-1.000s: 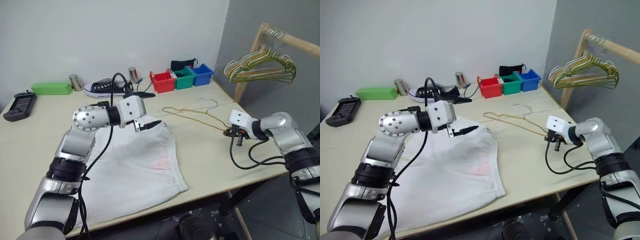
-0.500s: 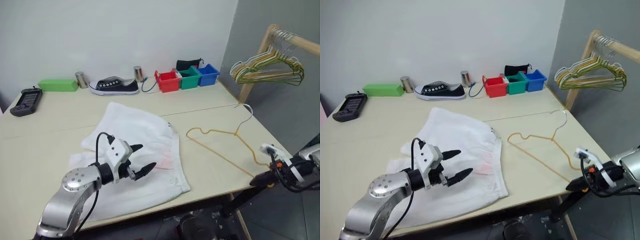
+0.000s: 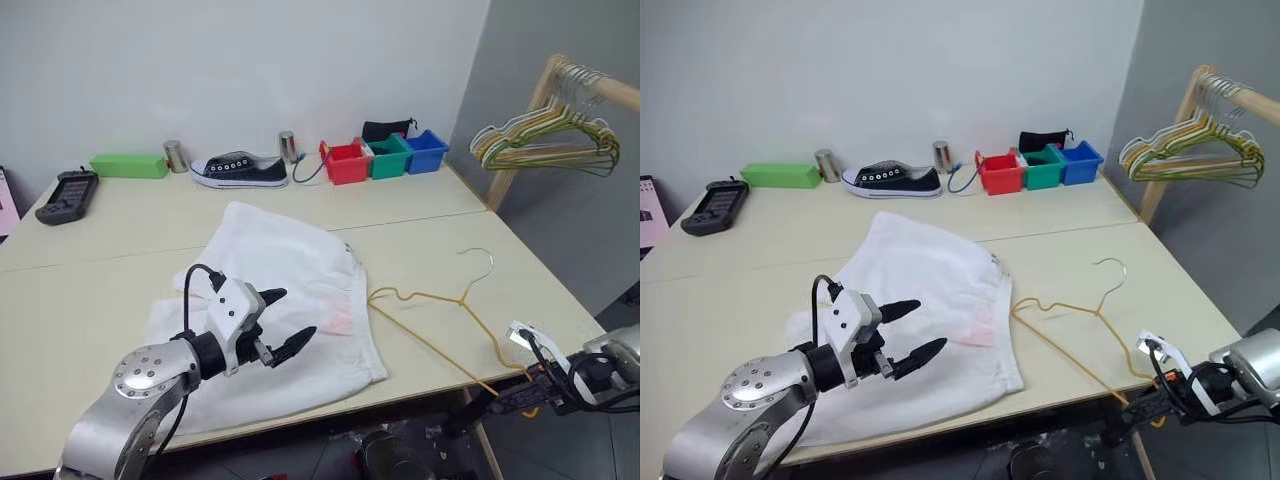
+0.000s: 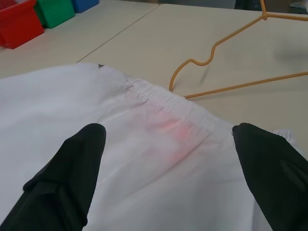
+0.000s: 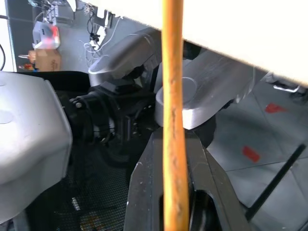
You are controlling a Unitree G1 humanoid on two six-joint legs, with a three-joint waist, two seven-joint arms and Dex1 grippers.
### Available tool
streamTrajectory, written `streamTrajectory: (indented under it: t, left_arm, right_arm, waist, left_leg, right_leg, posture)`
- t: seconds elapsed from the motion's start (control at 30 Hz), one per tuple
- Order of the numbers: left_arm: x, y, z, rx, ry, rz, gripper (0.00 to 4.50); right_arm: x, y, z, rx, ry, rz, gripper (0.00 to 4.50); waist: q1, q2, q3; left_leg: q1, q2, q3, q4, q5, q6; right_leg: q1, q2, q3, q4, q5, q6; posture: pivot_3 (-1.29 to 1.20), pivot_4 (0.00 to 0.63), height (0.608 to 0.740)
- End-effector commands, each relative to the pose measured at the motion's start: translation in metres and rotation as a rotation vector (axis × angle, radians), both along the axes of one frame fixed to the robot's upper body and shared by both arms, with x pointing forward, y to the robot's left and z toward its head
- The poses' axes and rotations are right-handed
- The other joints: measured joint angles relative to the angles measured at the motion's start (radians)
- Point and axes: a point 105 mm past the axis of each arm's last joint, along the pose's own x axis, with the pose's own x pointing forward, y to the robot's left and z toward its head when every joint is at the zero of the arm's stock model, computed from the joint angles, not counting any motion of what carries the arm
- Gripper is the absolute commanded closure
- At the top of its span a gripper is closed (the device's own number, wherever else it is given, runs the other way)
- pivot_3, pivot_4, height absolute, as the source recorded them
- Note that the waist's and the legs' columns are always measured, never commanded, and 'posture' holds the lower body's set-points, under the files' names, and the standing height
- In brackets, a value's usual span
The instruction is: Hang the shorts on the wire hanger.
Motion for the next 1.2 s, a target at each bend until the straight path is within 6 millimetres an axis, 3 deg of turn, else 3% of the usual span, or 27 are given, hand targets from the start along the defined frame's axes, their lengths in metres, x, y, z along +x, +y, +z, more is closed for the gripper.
streamTrajectory:
  t: [0.03,0.33,0.5,0.83,1.2]
  left_arm:
    - [0.002,-0.001,0.013,0.009,-0.052,-0.028,0.03]
    - [0.004,-0.004,0.014,0.034,-0.060,-0.059,0.03]
    - [0.004,-0.003,0.013,0.057,-0.061,-0.069,0.03]
    - [0.005,0.000,0.014,0.078,-0.073,-0.064,0.03]
    - [0.007,0.002,0.013,0.096,-0.087,-0.057,0.03]
  right_arm:
    - [0.004,0.009,0.008,0.034,-0.063,0.045,4.50]
    - [0.005,0.027,0.019,0.112,-0.100,0.093,4.50]
    - [0.008,0.039,0.016,0.152,-0.071,0.075,4.50]
    - [0.035,0.059,0.000,0.184,-0.037,-0.022,4.50]
    - [0.053,0.072,-0.004,0.213,-0.017,-0.087,4.50]
  waist:
    - [0.011,0.001,0.000]
    - [0.056,0.003,-0.001]
    - [0.070,0.003,-0.001]
    - [0.079,0.004,0.000]
    - [0.102,0.004,-0.001]
  left_leg:
    - [0.000,0.000,0.000,-0.001,0.001,0.002]
    - [-0.015,0.000,0.000,-0.003,-0.001,0.008]
    - [-0.015,0.000,0.000,-0.003,-0.001,0.008]
    - [-0.015,0.000,0.000,-0.001,-0.001,0.008]
    - [-0.015,0.000,0.000,-0.001,-0.001,0.008]
  right_leg:
    - [0.000,0.000,0.000,0.000,0.000,0.000]
    - [-0.008,0.002,0.000,0.000,0.002,0.006]
    - [-0.009,0.002,0.000,0.000,-0.001,0.001]
    - [-0.007,0.002,0.001,0.001,0.000,0.002]
    - [-0.007,0.003,0.001,0.001,0.002,0.007]
  posture:
    - [-0.21,0.049,0.740]
    - [-0.21,0.049,0.740]
    - [-0.21,0.050,0.740]
    - [-0.18,0.044,0.740]
    - [-0.17,0.042,0.740]
